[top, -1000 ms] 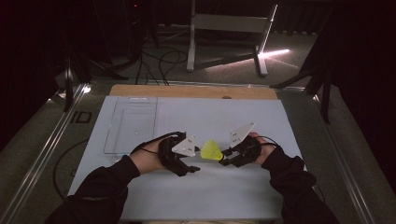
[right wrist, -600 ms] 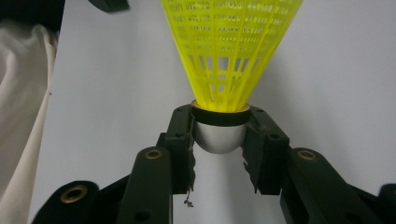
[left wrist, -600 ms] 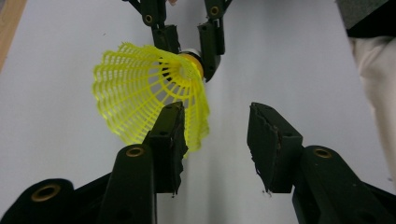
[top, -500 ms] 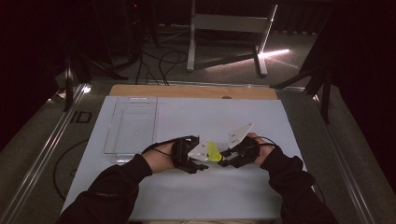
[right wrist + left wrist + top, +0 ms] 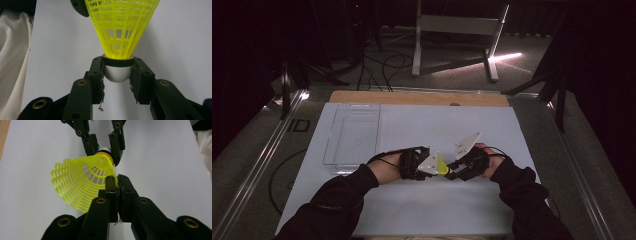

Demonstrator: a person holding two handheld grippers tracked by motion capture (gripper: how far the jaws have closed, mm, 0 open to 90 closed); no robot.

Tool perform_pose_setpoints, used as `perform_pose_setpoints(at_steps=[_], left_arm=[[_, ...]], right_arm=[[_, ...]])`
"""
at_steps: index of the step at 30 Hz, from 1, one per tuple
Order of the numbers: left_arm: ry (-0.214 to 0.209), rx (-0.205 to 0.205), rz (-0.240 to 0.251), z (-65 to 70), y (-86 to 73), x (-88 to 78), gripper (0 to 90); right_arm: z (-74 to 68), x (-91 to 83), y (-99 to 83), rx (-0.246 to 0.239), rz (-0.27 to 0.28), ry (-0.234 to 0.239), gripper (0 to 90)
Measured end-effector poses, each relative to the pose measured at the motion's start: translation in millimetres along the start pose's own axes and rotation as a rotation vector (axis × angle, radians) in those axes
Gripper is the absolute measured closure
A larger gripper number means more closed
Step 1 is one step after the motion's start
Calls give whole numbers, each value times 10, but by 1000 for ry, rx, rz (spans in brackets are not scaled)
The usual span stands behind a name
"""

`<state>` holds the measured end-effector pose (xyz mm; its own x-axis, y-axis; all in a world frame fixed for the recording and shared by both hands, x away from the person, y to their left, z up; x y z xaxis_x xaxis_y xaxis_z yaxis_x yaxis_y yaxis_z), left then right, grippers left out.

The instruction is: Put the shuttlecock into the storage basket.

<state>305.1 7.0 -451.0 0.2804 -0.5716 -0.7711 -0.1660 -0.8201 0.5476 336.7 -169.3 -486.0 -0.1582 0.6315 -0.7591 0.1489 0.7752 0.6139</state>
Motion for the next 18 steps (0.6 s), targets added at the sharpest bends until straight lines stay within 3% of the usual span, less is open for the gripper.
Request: perform_pose_setpoints(at_steps=[10,12,13,14,16,18], left_arm=[[12,38,-38,-3,3,-10,900],[16,72,-31,-42,3,-51,900],[13,78,-31,-46,1,-57,900],[11,83,-33,-48,0,-69,900],[8,97,-40,-69,-2,-104,900],[3,96,-46,-83,-13,-133,900]], right_arm=[[0,40,33,-6,-19,-7,651],[-6,25,48,3,-4,-13,642],[-8,21,53,10,2,-23,598],[-6,20,54,33,4,-27,483],[0,30,39,56,-6,-69,337],[-7,43,22,61,-20,-57,193]])
Point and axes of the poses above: each handheld gripper's, and its own axes: x roughly forward along the jaws, y roughly out of its top, z roughly to its right, the point moved 3 cm from there along x, roughly forward along the jaws, and after that the axes turned 8 degrees about y, right-handed, at the moved point
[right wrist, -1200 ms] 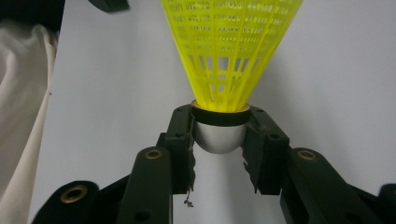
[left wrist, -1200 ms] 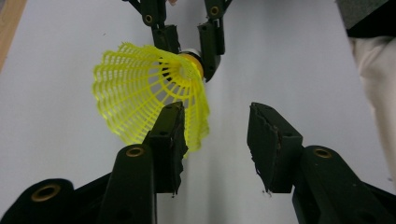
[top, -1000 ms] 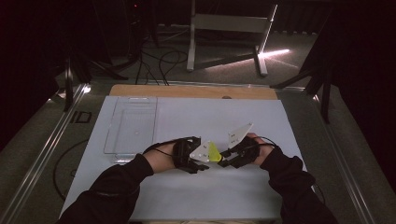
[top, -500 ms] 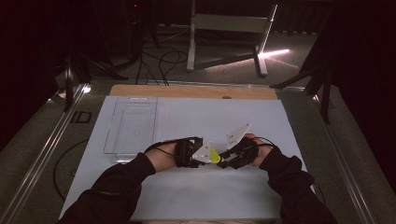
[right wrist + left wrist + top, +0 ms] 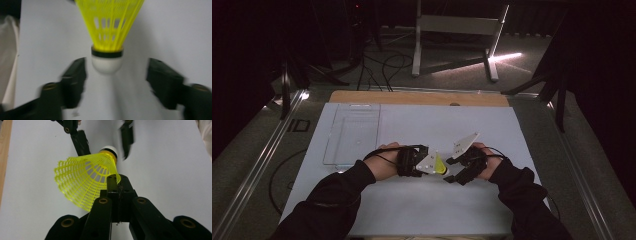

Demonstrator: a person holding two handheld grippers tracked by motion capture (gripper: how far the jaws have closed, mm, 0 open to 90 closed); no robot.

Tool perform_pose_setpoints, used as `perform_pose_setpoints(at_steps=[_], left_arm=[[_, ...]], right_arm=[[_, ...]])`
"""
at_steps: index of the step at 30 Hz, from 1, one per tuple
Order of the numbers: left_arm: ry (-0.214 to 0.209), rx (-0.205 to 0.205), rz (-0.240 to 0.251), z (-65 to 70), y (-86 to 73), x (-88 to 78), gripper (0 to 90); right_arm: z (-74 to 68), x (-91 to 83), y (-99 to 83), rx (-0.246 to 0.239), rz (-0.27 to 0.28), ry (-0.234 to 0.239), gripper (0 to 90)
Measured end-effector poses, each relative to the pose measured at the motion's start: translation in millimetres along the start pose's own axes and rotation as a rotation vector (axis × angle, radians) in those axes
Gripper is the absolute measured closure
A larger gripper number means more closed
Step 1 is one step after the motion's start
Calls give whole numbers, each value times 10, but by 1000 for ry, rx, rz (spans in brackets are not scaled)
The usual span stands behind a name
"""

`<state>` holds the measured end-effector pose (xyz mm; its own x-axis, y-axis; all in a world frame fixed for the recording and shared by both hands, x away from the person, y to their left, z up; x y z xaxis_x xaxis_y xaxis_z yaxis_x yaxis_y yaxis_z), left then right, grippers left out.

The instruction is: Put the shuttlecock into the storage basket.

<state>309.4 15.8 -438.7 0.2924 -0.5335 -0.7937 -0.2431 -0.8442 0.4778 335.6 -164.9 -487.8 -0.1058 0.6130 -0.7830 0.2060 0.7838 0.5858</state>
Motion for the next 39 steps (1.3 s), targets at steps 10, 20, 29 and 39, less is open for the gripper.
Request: perform_pose_setpoints(at_steps=[10,20,29,39], left_arm=[[2,-29,-18,-67,-116,-113,900],[18,-45,-69,-134,-265,-271,900],[39,-82,-130,-222,-488,-502,900],[83,-133,-142,-297,-706,-755,900]], right_arm=[[-18,-55,-38,-13,32,-40,95],[-53,-183,-71,-37,157,-119,94],[-93,-248,-186,-44,231,-144,94],[-146,-311,-336,-38,301,-163,97]])
Point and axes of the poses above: each handheld gripper's, and its own axes: x roughly forward along the jaws, y roughly out of its top, z roughly to its right, the point moved 3 cm from there along x, roughly forward along the jaws, and after that the axes turned 8 degrees about y, right-handed, at the moved point
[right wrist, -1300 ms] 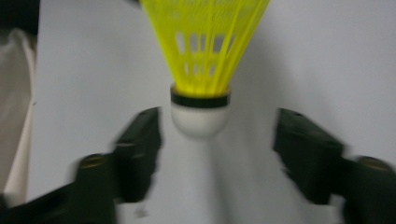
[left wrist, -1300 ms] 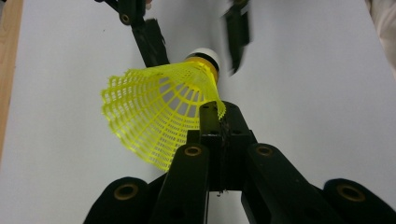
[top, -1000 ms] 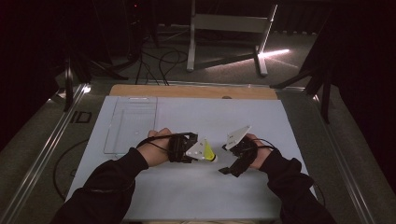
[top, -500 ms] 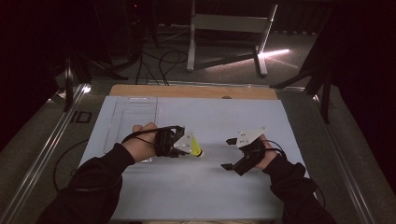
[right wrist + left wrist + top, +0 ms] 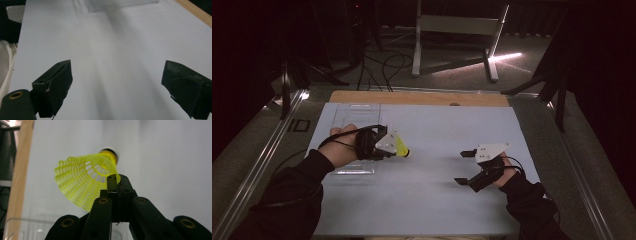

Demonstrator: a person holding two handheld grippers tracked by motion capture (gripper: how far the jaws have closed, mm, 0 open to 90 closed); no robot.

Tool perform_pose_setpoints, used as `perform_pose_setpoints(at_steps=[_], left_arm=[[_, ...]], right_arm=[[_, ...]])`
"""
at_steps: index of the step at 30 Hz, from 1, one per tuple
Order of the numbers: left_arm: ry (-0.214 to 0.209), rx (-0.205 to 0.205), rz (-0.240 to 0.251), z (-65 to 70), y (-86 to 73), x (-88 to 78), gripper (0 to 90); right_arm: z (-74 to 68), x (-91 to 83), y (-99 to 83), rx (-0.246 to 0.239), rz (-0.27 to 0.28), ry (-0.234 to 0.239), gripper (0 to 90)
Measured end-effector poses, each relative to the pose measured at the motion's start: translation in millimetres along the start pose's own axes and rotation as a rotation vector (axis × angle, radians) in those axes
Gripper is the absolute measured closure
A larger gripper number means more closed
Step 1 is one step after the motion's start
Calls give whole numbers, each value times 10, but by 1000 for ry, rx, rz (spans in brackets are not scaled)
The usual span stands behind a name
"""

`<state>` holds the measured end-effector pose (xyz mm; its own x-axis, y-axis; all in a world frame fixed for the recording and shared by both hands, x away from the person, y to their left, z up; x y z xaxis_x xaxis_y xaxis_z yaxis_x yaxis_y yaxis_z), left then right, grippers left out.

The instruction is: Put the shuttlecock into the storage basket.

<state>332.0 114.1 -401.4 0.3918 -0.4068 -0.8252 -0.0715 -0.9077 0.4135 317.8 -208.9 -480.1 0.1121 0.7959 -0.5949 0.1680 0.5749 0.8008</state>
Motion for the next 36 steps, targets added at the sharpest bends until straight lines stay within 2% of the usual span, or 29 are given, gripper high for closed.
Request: perform_pose_setpoints(at_steps=[6,10,17,21,26,27,28,29,30,31,36], left_arm=[[27,-38,-9,-50,-179,-138,900],[45,-82,-12,-97,-323,-228,900],[63,-123,-55,-156,-552,-350,900],[58,-148,-67,-179,-636,-397,900],[45,-174,-108,-201,-763,-461,900],[28,-198,-140,-208,-808,-477,900],[28,-198,-140,-208,-808,-477,900],[20,-226,-157,-213,-839,-484,900],[20,-226,-157,-213,-839,-484,900],[8,-265,-177,-219,-867,-482,900],[3,-292,-178,-224,-925,-436,900]], right_arm=[[-22,-81,-59,10,30,-12,97],[-31,-123,-124,22,36,-23,97],[-55,-171,-211,27,60,-30,96],[-64,-177,-240,35,63,-26,96],[-87,-178,-292,47,85,-18,97],[-95,-183,-311,51,85,-22,97],[-96,-185,-323,53,89,-23,97],[-97,-189,-335,56,90,-23,97],[-97,-189,-335,56,90,-23,97],[-100,-196,-358,68,97,-24,97],[-98,-204,-381,74,111,-25,97]])
Point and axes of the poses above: each handheld gripper's, and its own axes: x roughly forward along the jaws, y roughly out of its top, z roughly to its right, the point moved 3 cm from there along x, roughly forward along the jaws, and after that the axes turned 8 degrees about y, right-handed, at the moved point
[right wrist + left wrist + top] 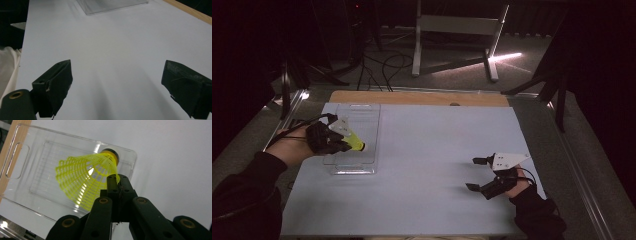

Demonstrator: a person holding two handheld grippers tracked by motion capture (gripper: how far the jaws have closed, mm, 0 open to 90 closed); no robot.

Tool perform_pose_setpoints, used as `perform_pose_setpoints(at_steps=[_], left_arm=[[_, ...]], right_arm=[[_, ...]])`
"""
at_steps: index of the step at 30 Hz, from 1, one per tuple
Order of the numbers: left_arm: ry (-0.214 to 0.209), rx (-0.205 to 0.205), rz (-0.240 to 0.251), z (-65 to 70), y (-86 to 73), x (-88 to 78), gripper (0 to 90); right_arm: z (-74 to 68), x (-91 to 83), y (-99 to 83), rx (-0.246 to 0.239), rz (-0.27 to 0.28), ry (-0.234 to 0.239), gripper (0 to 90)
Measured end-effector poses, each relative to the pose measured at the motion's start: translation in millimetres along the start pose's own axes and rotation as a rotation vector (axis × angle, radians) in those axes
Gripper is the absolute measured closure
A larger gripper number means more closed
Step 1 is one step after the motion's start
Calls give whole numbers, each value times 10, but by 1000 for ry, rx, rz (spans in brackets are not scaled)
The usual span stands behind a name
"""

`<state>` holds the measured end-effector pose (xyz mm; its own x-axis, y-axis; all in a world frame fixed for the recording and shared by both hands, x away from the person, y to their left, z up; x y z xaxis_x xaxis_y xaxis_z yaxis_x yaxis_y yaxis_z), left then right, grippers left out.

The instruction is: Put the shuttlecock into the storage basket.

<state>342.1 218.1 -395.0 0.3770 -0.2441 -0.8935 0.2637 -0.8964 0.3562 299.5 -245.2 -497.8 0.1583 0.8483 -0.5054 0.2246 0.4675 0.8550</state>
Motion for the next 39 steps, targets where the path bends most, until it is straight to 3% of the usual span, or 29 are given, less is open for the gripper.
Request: perform_pose_setpoints(at_steps=[4,5,10,18,27,34,39], left_arm=[[-13,-11,-3,-6,-24,76,900],[-33,-26,-1,-7,-21,117,900],[-44,-20,19,13,-4,206,900],[-66,-30,8,24,-17,358,900],[-129,-52,-19,71,-72,525,900],[-176,-89,-43,86,-98,642,899],[-181,-118,-49,67,-118,696,891]], right_arm=[[7,-12,-8,4,6,-2,97],[10,-12,-13,1,12,-2,97],[14,-2,-36,10,14,5,97],[27,1,-65,24,13,11,97],[36,7,-88,34,11,17,98],[43,19,-108,41,6,21,98],[45,29,-118,44,3,23,98]])
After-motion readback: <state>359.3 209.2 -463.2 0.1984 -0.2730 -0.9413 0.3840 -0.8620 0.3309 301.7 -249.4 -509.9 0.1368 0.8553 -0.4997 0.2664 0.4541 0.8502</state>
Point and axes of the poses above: each handheld gripper's, and its own axes: x roughly forward along the jaws, y roughly out of its top, z roughly to its right, the point moved 3 cm from there along x, roughly forward along the jaws, and after that the axes turned 8 degrees about y, right-handed, at the moved point
